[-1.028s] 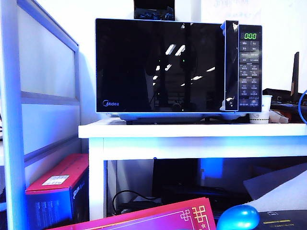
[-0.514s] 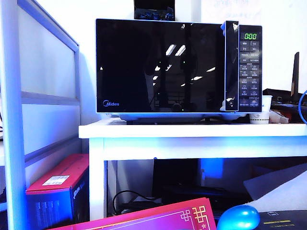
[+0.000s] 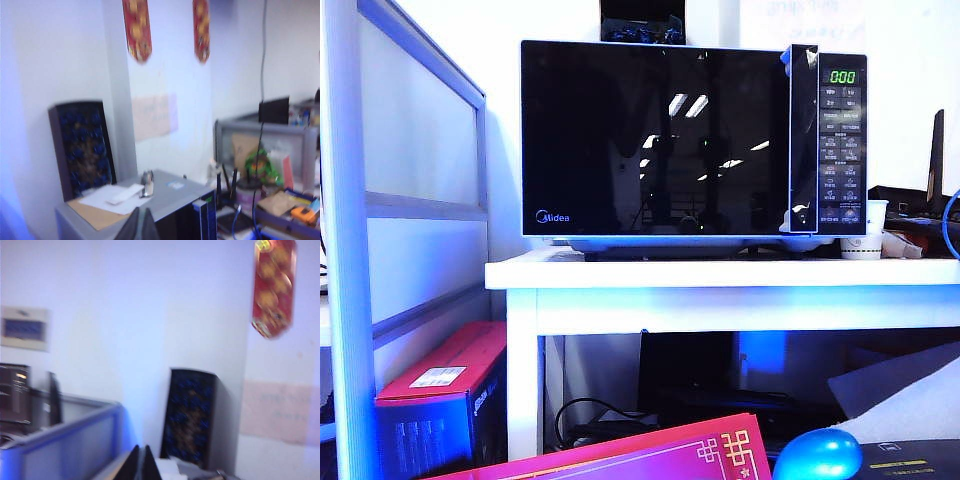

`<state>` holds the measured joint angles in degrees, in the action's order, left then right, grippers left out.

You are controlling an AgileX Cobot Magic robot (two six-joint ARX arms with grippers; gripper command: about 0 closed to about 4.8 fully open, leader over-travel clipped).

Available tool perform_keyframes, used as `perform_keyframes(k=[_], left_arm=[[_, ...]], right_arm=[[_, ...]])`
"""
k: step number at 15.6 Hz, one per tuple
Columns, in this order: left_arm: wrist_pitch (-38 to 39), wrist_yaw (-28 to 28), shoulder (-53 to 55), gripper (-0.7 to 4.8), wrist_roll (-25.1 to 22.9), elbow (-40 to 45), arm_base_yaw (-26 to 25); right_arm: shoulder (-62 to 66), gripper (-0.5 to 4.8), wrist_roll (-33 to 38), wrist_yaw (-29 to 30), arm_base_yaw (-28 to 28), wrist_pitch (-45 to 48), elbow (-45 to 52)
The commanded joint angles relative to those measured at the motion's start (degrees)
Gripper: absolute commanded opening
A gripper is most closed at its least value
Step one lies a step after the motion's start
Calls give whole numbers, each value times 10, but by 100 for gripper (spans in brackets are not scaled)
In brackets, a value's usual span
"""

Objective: Open the microwave door, place the orange inside the microwave, then close the microwave door.

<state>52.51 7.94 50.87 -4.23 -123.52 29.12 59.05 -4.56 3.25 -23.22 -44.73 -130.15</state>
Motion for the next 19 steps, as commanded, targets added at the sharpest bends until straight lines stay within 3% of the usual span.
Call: perform_keyframes(k=[1, 7, 11, 13, 16, 19], left_arm=[[91, -18, -76, -5, -2, 1, 0], [239, -12, -176, -5, 6, 1, 0], [276, 9, -211, -5, 15, 1, 0], [273, 8, -214, -5, 15, 2, 0], [256, 9, -214, -5, 12, 26, 0], [277, 11, -214, -5, 13, 30, 0]], right_arm=[[-58, -1, -2, 5, -1, -96, -1], [-135, -1, -2, 32, 0, -269, -1], [-162, -1, -57, 31, 9, -276, 51], [-181, -1, -59, 67, 12, -209, 142], [-248, -1, -38, 122, 12, -21, 380], [-367, -1, -29, 123, 12, 187, 673]])
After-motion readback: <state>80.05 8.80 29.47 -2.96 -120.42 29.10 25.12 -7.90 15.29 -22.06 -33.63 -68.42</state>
